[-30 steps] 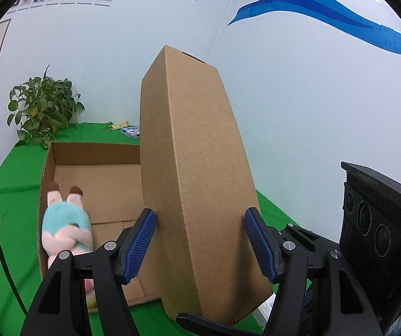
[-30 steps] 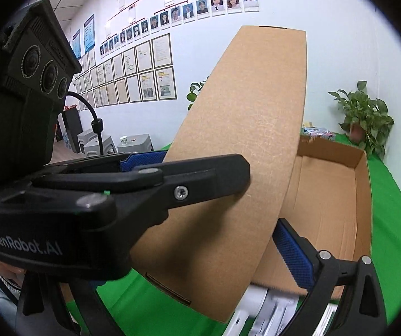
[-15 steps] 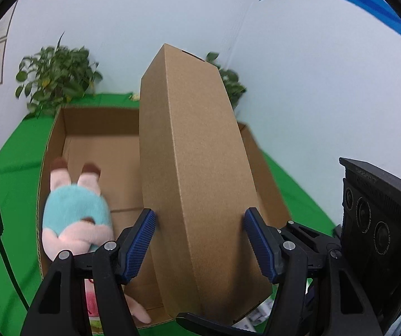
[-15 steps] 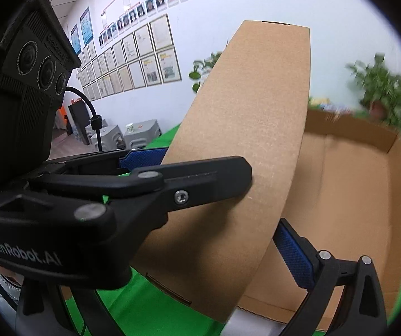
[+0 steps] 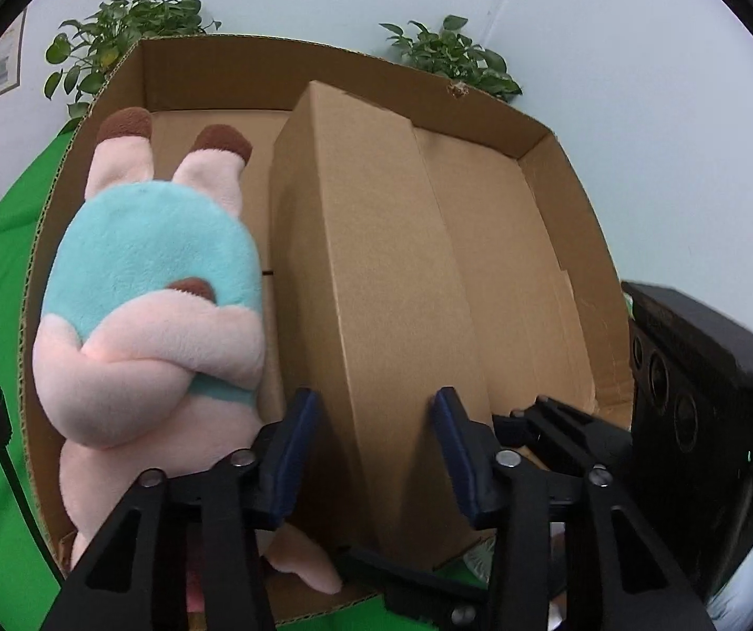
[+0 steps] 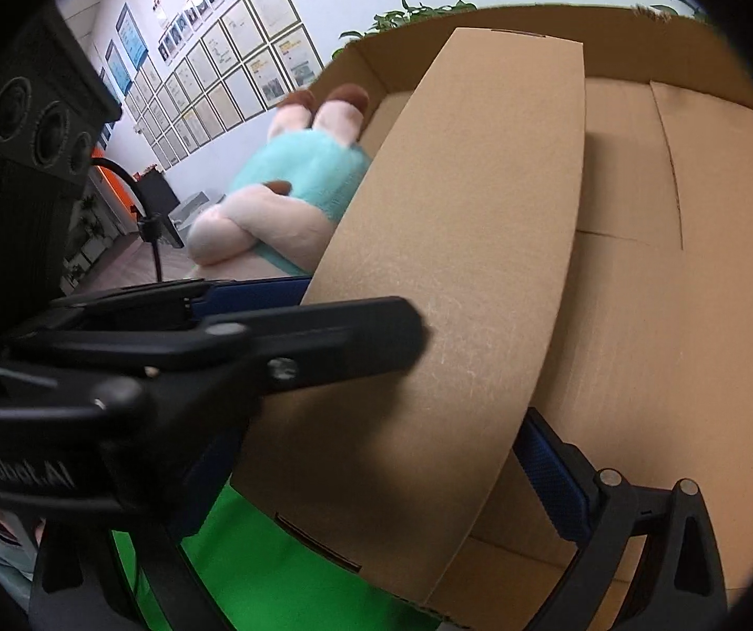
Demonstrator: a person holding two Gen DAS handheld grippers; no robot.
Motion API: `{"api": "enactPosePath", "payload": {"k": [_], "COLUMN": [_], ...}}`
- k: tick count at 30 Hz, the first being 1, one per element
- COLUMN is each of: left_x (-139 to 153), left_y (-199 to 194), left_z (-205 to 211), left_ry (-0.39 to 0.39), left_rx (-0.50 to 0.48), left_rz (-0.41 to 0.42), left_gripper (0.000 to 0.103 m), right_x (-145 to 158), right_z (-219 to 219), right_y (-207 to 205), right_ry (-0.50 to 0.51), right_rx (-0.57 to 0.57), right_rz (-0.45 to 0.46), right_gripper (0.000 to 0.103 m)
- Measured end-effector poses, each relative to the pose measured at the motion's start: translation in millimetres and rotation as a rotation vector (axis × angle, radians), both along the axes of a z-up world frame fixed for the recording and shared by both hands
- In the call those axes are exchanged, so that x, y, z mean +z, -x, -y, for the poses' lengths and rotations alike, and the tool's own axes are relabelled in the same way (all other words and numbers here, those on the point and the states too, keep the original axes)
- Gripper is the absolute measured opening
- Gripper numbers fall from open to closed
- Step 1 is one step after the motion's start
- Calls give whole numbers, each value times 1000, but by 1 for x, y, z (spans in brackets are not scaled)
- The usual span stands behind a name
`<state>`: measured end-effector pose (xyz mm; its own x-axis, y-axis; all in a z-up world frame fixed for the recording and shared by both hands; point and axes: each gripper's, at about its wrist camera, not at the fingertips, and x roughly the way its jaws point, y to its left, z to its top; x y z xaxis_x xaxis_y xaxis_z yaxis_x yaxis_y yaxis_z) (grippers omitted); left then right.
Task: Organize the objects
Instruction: 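Lift the brown box and lower it into the open box beside the pig, then open the left gripper and withdraw both tools from the box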
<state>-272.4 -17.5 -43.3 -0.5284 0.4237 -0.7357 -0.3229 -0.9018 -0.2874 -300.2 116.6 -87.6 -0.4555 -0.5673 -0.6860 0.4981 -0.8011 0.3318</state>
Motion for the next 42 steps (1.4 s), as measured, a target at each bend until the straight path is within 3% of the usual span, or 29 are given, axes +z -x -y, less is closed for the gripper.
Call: {"api": "enactPosePath", "payload": {"k": [8,12,15,16,18,21,25,27,28,29,30,32,33,35,42], "left_x": [13,29,42,45,52,63,73,77,81,85,89,95,97,98,98], "left_y": [-22,-53,-68,-76,-86,-102,-130,-145,-156,-167,-179,-199,-205,-217,-235], "left_z": [10,16,18,21,20,23,34,37,40,41,40,37,35,29,13], "left_ry": [-1,26,27,34,69,58,42,50,53,62,75,86,86,86,100], "left_rx": [21,33,52,48,61,76,144,177,187,198,214,244,249,255,281], "left_rz": [-16,-75,-128,-137,-175,-214,-276,-301,-323,-350,-383,-437,-452,-468,-456], "left_gripper": [39,39,41,41,41,42,63,70,73,77,79,98,101,103,103], "right_x": [9,17,18,17,16,17,28,35,38,38,39,46,49,56,65], "right_z": [-10,-27,-46,-47,-48,-44,-39,-46,-52,-55,-53,-58,-61,-68,-52], "right_y": [-17,-27,-15,-15,-16,-32,-56,-67,-77,-87,-90,-112,-121,-141,-161], "right_ry": [-35,-14,31,21,8,-53,-98,-117,-133,-145,-152,-184,-199,-212,-255], "right_rx": [46,54,8,-5,-19,-42,-157,-263,-316,-346,-362,-400,-417,-462,-517], "right_rz": [10,-1,24,22,25,-35,-107,-127,-136,-147,-160,-208,-233,-277,-334], "right_gripper": [98,98,87,77,72,63,60,66,79,84,84,87,92,103,103]}}
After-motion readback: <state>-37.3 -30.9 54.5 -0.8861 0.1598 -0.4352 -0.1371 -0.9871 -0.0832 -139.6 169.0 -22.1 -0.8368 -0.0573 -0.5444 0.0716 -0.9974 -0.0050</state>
